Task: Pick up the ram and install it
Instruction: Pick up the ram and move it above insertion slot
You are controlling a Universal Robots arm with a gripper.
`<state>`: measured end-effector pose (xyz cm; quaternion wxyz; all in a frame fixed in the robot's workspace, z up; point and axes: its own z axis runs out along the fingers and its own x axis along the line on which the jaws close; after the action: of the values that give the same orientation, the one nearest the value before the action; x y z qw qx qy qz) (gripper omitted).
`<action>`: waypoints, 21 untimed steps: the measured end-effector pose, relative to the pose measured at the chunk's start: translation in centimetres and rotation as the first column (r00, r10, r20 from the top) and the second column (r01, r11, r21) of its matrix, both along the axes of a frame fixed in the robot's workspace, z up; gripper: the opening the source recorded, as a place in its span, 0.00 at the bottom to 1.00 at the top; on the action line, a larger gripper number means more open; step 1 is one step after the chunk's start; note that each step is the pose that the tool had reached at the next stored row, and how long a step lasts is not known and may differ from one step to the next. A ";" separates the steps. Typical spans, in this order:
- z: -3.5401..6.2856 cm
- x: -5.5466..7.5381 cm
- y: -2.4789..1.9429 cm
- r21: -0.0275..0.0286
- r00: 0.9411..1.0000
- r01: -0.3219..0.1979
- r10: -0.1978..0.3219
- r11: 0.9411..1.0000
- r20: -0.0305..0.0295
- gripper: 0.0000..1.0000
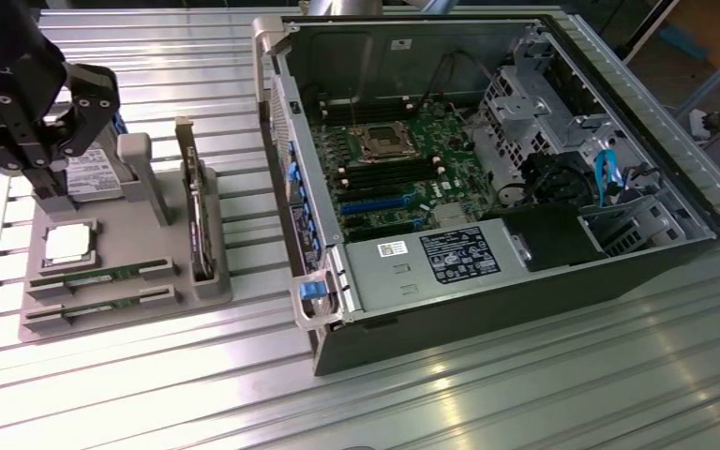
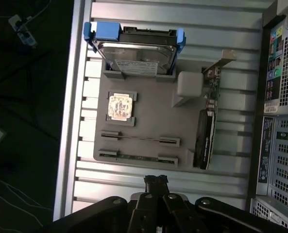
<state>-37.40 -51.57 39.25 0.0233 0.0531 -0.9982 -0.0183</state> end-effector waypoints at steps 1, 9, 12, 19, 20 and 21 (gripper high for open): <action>0.00 0.0 0.00 0.000 1.000 -0.015 0.015 1.000 0.000 0.11; 0.00 0.0 -0.02 0.000 0.995 -0.101 0.101 0.995 0.000 0.11; 0.00 0.0 -0.03 0.000 0.990 -0.141 0.141 0.990 0.000 0.11; 0.00 0.0 -0.05 0.000 0.978 -0.209 0.209 0.978 0.000 0.11; 0.00 0.0 -0.05 0.000 0.976 -0.218 0.218 0.976 0.000 0.11; 0.00 0.0 -0.05 0.000 0.974 -0.227 0.227 0.974 0.000 0.11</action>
<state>-37.40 -51.63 39.25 0.0253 0.1668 -0.9856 -0.0155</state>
